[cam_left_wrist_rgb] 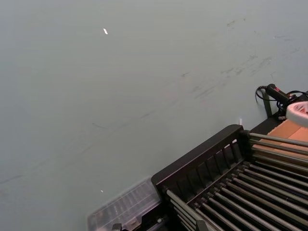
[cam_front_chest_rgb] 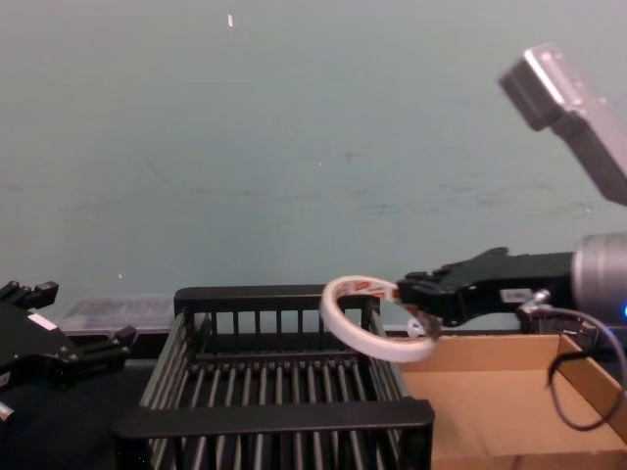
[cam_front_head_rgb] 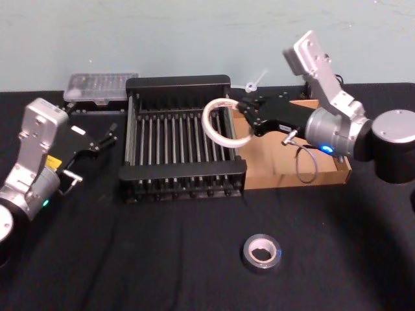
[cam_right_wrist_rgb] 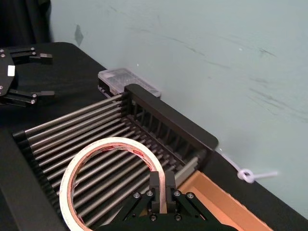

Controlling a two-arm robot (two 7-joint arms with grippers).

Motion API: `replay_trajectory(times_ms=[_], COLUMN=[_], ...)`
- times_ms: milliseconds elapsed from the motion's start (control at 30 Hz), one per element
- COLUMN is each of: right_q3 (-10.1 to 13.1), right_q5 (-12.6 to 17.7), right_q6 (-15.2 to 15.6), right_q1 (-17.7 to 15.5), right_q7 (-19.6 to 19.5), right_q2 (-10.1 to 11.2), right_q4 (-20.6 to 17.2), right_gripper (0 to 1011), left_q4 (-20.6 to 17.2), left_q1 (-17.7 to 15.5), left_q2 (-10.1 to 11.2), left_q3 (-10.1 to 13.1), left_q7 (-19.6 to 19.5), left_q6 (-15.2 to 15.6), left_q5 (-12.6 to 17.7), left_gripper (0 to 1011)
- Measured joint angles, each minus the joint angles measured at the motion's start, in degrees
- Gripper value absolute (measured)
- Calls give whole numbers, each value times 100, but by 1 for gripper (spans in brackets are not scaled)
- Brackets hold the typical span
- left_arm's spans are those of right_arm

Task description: Pick up the white tape and place it into the black box , Pick up the silver tape and place it into the brown box.

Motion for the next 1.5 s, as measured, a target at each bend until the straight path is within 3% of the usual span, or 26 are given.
replay_trajectory(times_ms=[567, 1100, 1333, 1500], right_q3=[-318, -308, -304, -302], right_q5=[-346, -337, -329, -325], right_q6=[-284, -275, -270, -267], right_q1=[547, 532, 528, 526], right_q7=[183, 183, 181, 180], right_q2=[-542, -519, -515, -512], right_q4=[876, 844, 836, 832], right_gripper=[74, 75, 237, 417], left_q4=[0, 0, 0, 0], left_q1=[0, 0, 0, 0], left_q2=[0, 0, 0, 0], left_q3=[0, 0, 0, 0], left_q7=[0, 0, 0, 0], left_q6=[0, 0, 0, 0], left_q5=[0, 0, 0, 0], left_gripper=[1001, 1002, 1001, 1001])
